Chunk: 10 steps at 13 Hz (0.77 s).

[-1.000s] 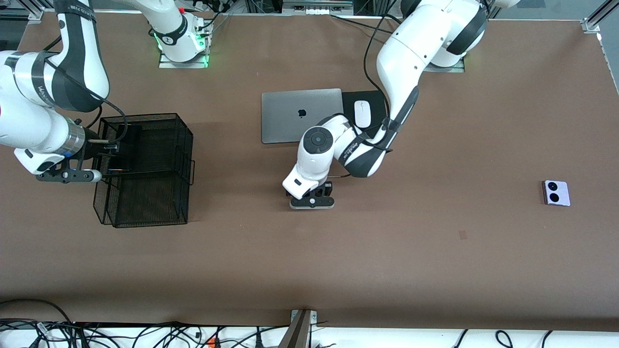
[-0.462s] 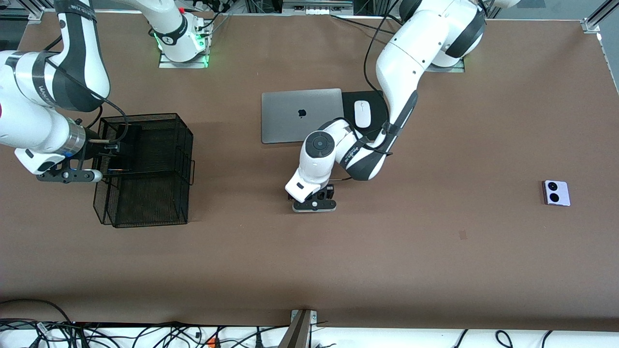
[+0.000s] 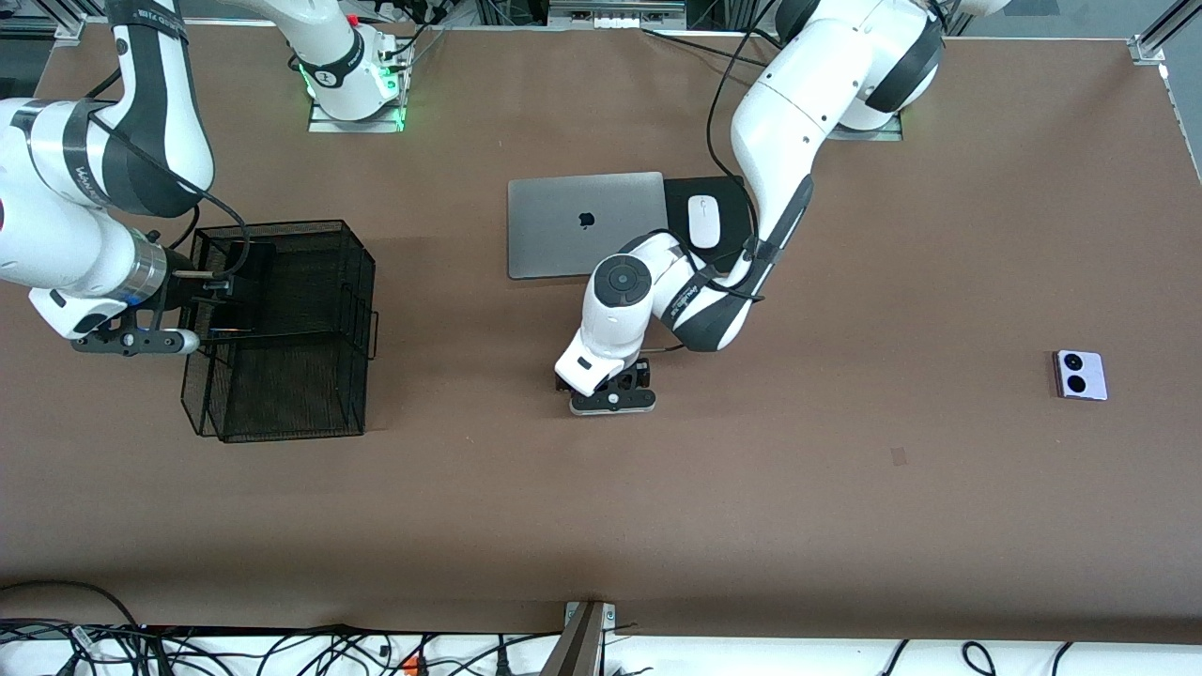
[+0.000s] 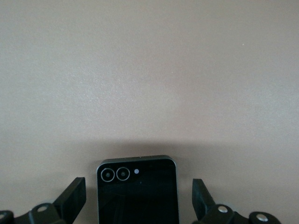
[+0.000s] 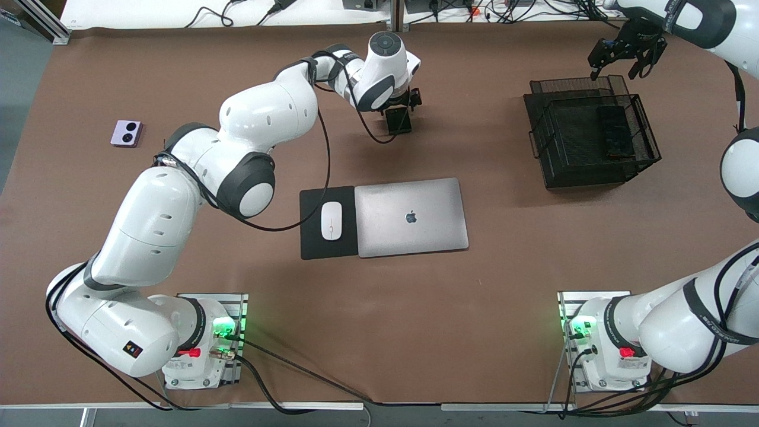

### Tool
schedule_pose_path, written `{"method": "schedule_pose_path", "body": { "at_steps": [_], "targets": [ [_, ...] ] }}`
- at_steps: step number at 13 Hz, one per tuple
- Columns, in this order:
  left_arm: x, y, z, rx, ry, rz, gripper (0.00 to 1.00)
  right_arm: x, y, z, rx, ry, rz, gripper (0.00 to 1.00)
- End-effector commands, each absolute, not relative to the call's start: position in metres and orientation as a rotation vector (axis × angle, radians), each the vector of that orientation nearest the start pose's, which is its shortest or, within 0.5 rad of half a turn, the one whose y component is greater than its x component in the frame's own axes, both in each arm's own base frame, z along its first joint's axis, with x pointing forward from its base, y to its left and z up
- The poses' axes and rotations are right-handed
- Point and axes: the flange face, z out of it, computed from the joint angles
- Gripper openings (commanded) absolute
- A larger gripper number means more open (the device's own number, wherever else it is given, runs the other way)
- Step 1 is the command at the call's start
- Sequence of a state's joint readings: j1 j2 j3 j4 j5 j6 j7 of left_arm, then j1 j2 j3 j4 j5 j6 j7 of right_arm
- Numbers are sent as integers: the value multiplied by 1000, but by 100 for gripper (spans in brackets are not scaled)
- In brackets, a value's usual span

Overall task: Place phones with both arms
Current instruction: 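Carry the small black flip phone to the table middle with the left gripper, then release the flip phone and withdraw the left gripper while the right gripper approaches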

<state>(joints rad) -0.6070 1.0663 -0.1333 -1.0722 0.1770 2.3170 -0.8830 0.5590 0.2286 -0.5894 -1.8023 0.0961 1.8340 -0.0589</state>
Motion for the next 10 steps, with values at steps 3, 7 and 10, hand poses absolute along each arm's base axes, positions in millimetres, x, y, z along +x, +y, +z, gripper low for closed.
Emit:
{"method": "schedule_pose_path", "body": {
  "at_steps": [3,7,10],
  "targets": [
    [622,-466,213,-3097,54,-136,100,595,11,427,-3137,-12,305,99],
    [622,-394,232,-3031,242,-15,100,595,19,427,-3137,-15,305,99],
    [620,-325,253,-2975,406,87,100,595,58,432,-3093,-24,279,99]
  ]
}}
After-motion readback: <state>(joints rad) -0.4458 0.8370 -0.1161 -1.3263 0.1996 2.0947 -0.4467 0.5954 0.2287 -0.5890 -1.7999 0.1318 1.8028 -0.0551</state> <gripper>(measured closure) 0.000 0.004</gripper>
